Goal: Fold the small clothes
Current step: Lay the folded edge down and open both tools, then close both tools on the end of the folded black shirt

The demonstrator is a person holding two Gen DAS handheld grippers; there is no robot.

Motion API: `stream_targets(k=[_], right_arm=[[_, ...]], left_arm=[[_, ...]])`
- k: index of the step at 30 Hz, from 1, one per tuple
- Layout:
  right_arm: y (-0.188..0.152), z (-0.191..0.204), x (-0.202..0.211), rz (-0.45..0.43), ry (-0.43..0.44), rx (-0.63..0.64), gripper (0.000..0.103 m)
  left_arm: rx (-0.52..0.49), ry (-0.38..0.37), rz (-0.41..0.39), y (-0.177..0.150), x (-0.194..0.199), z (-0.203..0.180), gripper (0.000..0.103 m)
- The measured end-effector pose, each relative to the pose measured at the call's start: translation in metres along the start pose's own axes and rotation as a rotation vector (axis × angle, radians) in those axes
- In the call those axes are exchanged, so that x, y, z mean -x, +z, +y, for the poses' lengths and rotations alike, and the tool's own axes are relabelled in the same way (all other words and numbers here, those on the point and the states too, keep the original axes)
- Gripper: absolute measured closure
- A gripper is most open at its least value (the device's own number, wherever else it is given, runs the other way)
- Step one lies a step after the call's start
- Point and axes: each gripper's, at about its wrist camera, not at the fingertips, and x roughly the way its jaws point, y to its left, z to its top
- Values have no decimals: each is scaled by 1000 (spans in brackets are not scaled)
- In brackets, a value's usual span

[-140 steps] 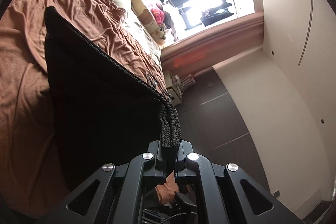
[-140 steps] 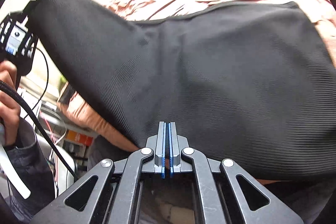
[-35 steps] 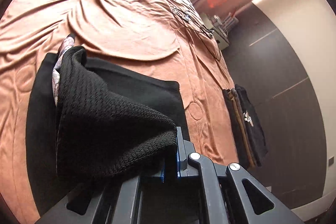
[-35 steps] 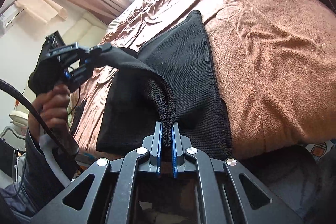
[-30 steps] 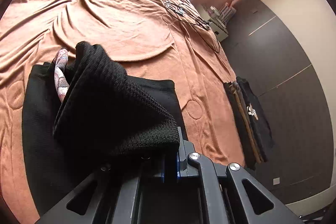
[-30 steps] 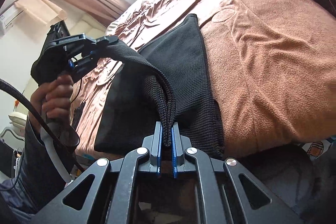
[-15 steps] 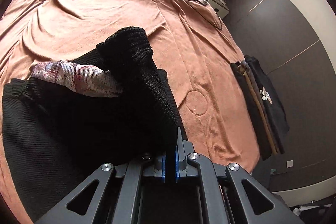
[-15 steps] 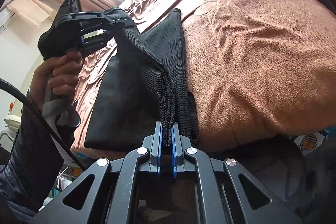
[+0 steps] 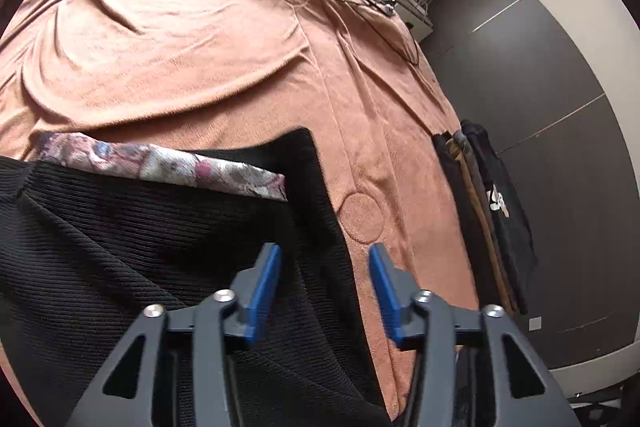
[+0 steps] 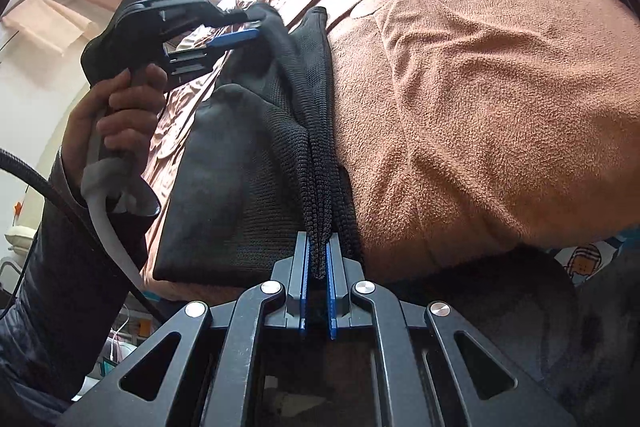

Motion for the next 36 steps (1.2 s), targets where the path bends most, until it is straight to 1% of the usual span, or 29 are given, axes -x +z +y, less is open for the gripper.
stream_targets(k=[1, 4, 6, 14, 17, 20, 21, 22, 24, 26, 28, 33, 35, 36], right_arm=[[0, 0, 1, 0, -3, 2, 99], [0, 2, 1, 2, -11, 6, 99], [0, 2, 2, 4, -13, 6, 99], [6, 7, 3, 10, -24, -3, 98], [9, 10, 4, 8, -40, 7, 95], [12, 15, 7, 4, -54, 25, 87], [13, 18, 8, -3, -59, 34, 79], [14, 19, 9, -11, -70, 41, 65], [16, 21, 11, -36, -89, 45, 52], [19, 23, 10, -40, -81, 49, 51], [21, 24, 7, -40, -94, 63, 52], [30, 24, -7, -17, -108, 82, 52], [32, 24, -12, -11, -103, 82, 53], [33, 23, -14, -7, -105, 82, 57]], left_arm=[[-4, 10, -17, -1, 6, 2, 42], [-8, 19, -28, -3, 21, 13, 42], [-2, 40, -35, -8, 31, 24, 42], [68, 104, -72, -32, 76, 83, 42], [91, 129, -76, -44, 91, 104, 42], [112, 145, -83, -59, 105, 123, 42], [122, 149, -86, -64, 110, 129, 42], [132, 151, -87, -70, 114, 135, 42], [150, 154, -89, -81, 122, 146, 42], [167, 159, -87, -92, 128, 155, 42], [189, 152, -77, -105, 131, 164, 42], [240, 83, -46, -134, 133, 176, 43], [252, 57, -36, -144, 132, 177, 50], [256, 48, -28, -149, 130, 177, 52]])
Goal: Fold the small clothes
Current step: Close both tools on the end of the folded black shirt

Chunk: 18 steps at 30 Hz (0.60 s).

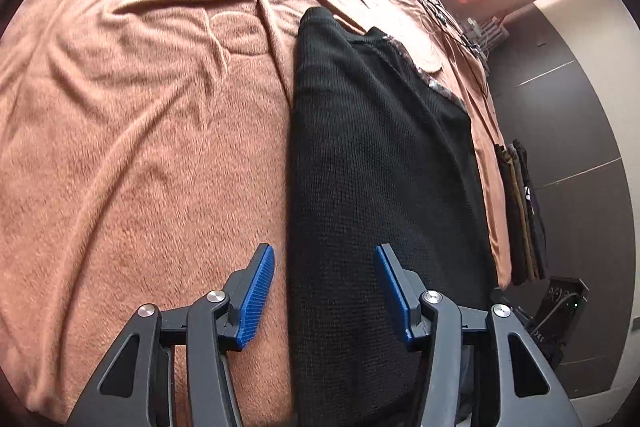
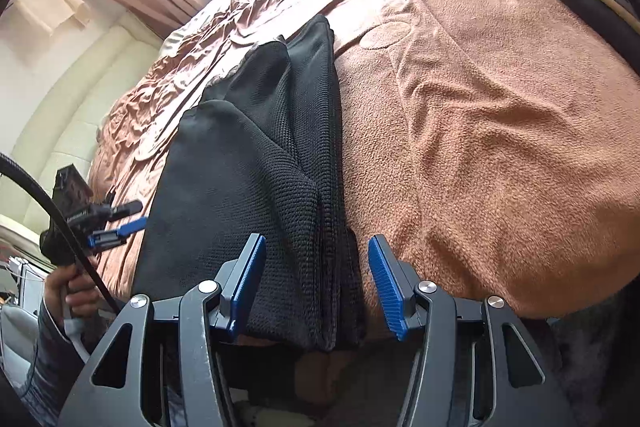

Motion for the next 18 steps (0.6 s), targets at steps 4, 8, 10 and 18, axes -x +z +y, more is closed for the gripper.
stream_targets(k=[4, 8, 10, 18], right_arm=[[1, -2, -6, 15, -7, -9, 65], [-2, 0, -6, 24, -11, -7, 65], [-4, 1, -6, 25, -15, -5, 65], [-6, 4, -9, 40, -19, -13, 65]], left_arm=[[22, -40, 24, -17, -2, 5, 59], [31, -56, 32, -33, 0, 5, 59], [53, -71, 32, -41, 3, 8, 60], [98, -119, 33, -67, 6, 17, 82]])
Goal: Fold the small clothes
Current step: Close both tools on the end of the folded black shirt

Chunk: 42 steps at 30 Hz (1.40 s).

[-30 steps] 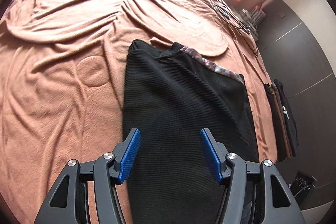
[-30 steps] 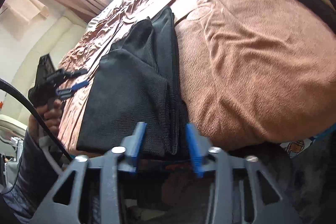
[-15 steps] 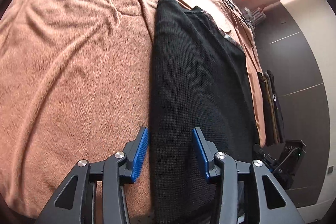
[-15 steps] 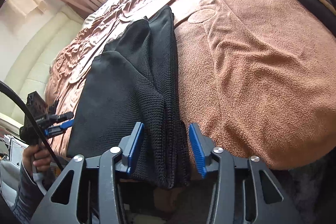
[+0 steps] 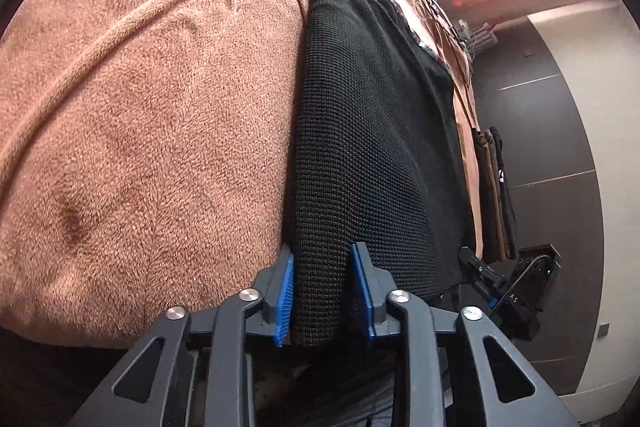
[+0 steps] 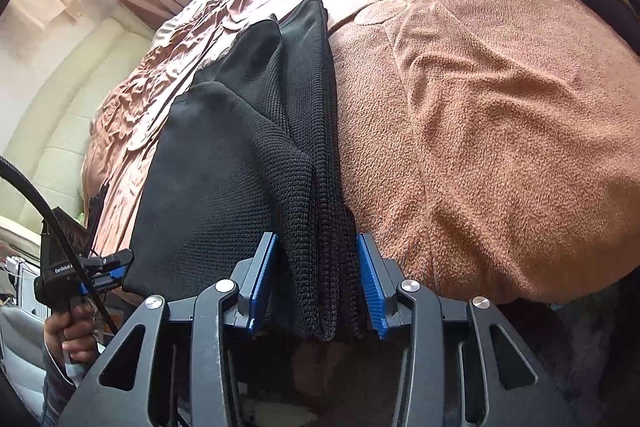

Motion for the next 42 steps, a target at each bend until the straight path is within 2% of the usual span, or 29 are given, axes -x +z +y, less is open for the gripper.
stream_targets(k=[2, 5, 8, 12, 21, 24, 26, 28, 29, 37, 42], right_arm=[[0, 2, -1, 2, -8, 2, 66], [-1, 6, -1, 3, -15, -8, 70], [-4, 12, 0, 10, -10, -2, 74], [-9, 21, -4, 37, 4, 18, 76], [-14, 32, -17, 119, 41, 49, 76], [-6, 27, -15, 111, 56, 35, 76], [1, 21, -13, 87, 66, 17, 69], [6, 17, -12, 66, 70, 10, 50], [9, 15, -13, 65, 75, 6, 47], [26, 9, -29, 83, 123, -13, 46], [44, 13, -53, 100, 144, -16, 46]], left_arm=[[6, -13, -9, -2, 1, 2, 92], [-8, -24, -21, -3, 7, 0, 95], [-35, -19, -31, -2, 18, -5, 95], [-21, 3, -32, 0, 28, -1, 96], [-8, 2, -10, 0, 46, 9, 95], [-13, 30, -10, 6, 46, 8, 93], [-19, 43, -10, 11, 43, 7, 86], [-2, 45, -11, 16, 42, 12, 81], [2, 49, -11, 19, 41, 12, 80], [44, 47, -21, 44, 33, 29, 78], [48, 36, -11, 64, 25, 32, 78]])
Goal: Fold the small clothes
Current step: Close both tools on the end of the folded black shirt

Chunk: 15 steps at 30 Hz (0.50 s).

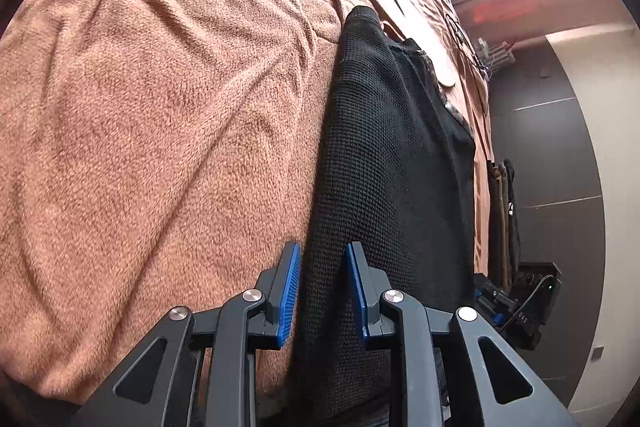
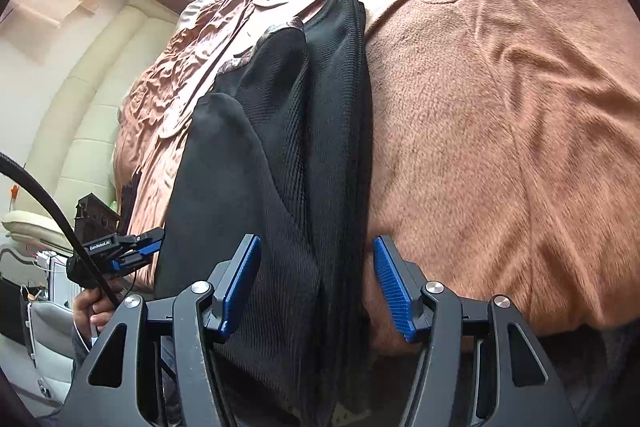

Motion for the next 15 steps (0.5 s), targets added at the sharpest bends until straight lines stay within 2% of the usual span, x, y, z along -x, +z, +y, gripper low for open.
stream_targets(k=[15], right_arm=[[60, -24, -52, 33, 132, -38, 46]], left_arm=[[-12, -4, 11, 56, -22, -9, 78]])
